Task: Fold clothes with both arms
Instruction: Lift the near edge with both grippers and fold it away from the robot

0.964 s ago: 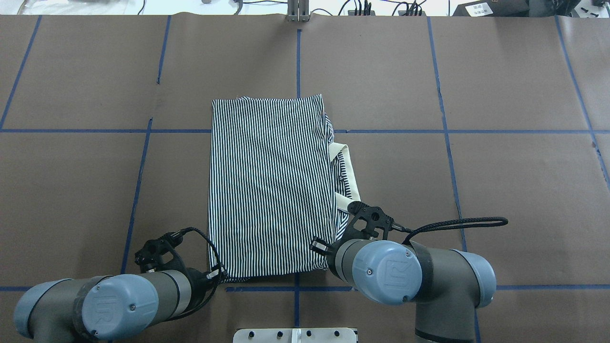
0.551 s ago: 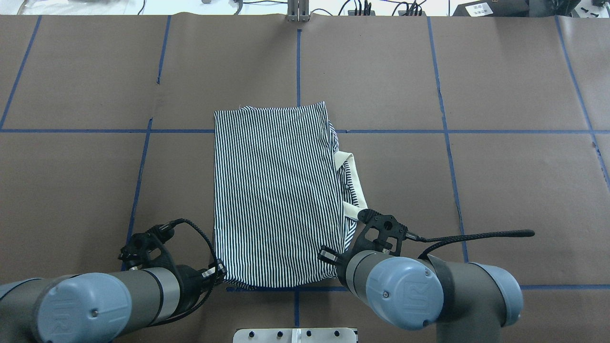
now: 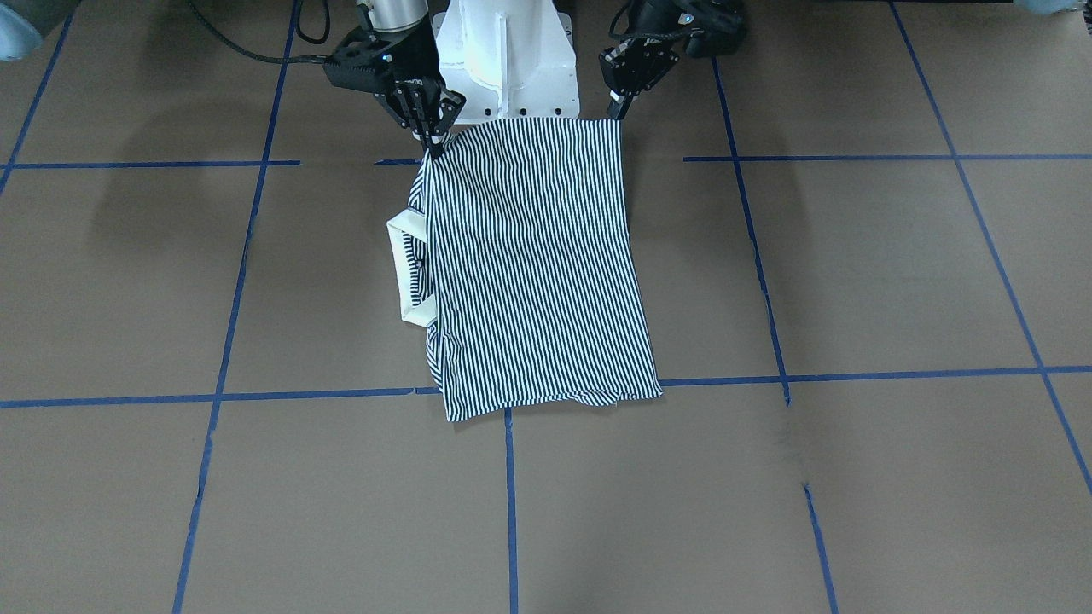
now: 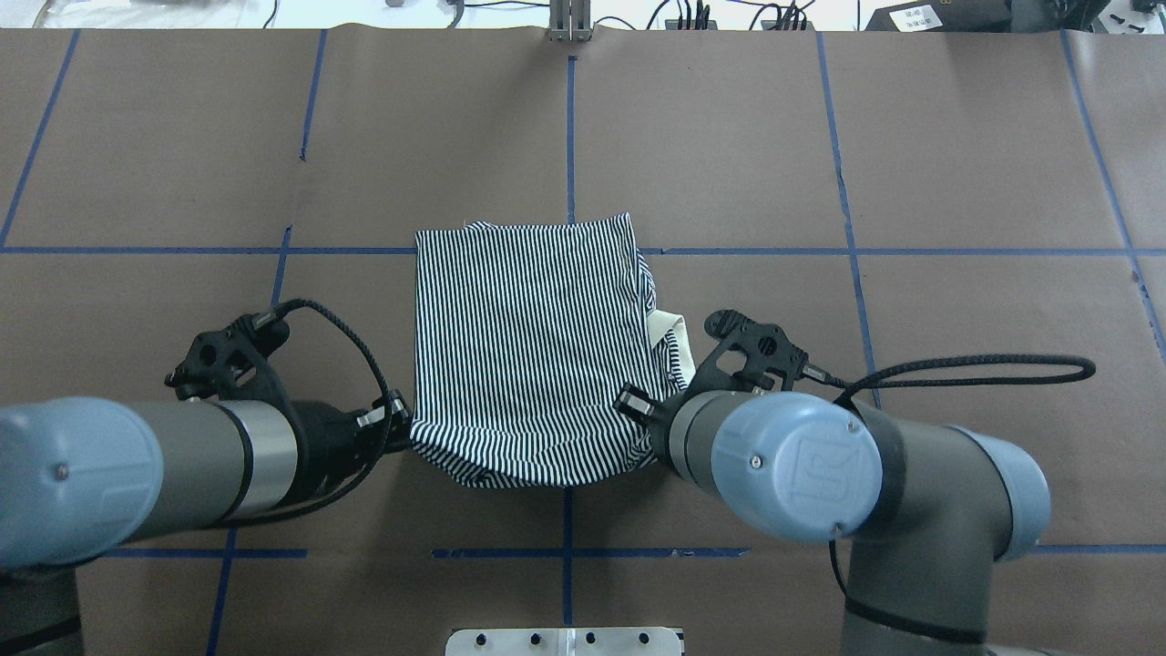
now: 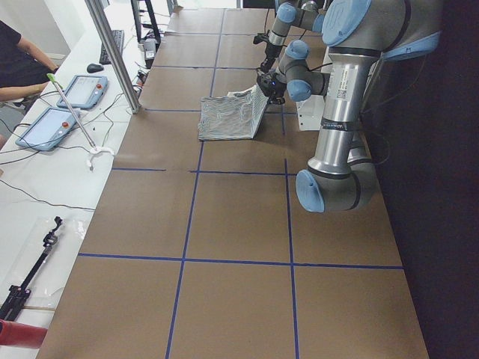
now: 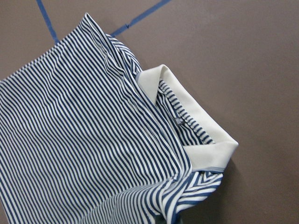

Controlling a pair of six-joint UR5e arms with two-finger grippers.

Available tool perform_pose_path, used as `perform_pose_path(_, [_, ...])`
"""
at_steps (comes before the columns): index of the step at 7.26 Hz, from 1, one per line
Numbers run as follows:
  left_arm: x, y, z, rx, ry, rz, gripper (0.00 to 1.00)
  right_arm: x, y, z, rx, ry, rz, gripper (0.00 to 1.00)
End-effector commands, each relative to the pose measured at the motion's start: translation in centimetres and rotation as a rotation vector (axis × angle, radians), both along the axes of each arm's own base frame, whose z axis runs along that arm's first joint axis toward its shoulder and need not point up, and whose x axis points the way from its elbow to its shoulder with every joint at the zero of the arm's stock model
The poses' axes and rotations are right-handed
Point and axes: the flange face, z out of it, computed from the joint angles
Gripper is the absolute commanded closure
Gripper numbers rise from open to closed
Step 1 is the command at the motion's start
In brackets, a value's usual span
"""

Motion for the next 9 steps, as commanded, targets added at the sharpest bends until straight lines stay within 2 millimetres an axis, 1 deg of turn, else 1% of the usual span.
perform_pose_path(1, [0.8,-6.2,0.6,0.045,-0.070,-0.046,1.00,-0.3,-6.5,-2.4,-0.023,-0.005,0.065,1.00])
perform_pose_path(2, [0.7,-7.0,1.1,0.064,-0.092,-0.047,1.00,-0.9,-8.7,-2.7,-0.043,0.006,0.076,1.00])
perform_pose_path(3, [0.9,-8.0,1.6,0.076,-0.114,-0.052,1.00,-1.5,-10.9,-1.9,-0.064,0.013,0.069,1.00])
perform_pose_path(4, [1.1,-9.7,1.8,0.096,-0.137,-0.059,1.00,-2.8,-14.1,-1.4,-0.066,-0.012,0.091,1.00])
perform_pose_path(5, [1.7,-11.4,2.1,0.106,-0.159,-0.068,1.00,-4.2,-16.5,-1.4,-0.091,-0.007,0.090,1.00])
perform_pose_path(6, [2.4,-13.7,2.2,0.133,-0.191,-0.072,1.00,-4.8,-18.7,-1.5,-0.109,0.010,0.097,1.00])
perform_pose_path(7, [3.0,-15.4,2.8,0.155,-0.205,-0.073,1.00,-4.9,-20.5,-1.3,-0.124,0.024,0.095,1.00])
perform_pose_path(8, [4.2,-17.7,5.2,0.159,-0.203,-0.094,1.00,-5.7,-22.4,-0.7,-0.135,0.039,0.097,0.98])
perform_pose_path(9, [5.2,-20.7,7.1,0.174,-0.207,-0.116,1.00,-7.3,-24.9,0.6,-0.132,0.029,0.107,0.64])
